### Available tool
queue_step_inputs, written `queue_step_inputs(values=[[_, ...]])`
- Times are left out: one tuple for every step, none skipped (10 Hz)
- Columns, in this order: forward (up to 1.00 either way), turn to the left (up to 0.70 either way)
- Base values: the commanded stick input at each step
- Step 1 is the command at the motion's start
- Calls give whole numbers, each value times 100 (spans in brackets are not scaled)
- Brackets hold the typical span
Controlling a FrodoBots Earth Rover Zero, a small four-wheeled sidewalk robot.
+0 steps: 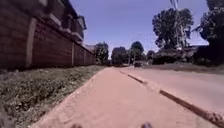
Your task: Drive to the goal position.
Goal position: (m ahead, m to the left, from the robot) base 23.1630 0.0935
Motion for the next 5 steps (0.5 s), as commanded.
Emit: queue_step_inputs(values=[[85, 0], [85, 0], [85, 0], [85, 0], [85, 0]])
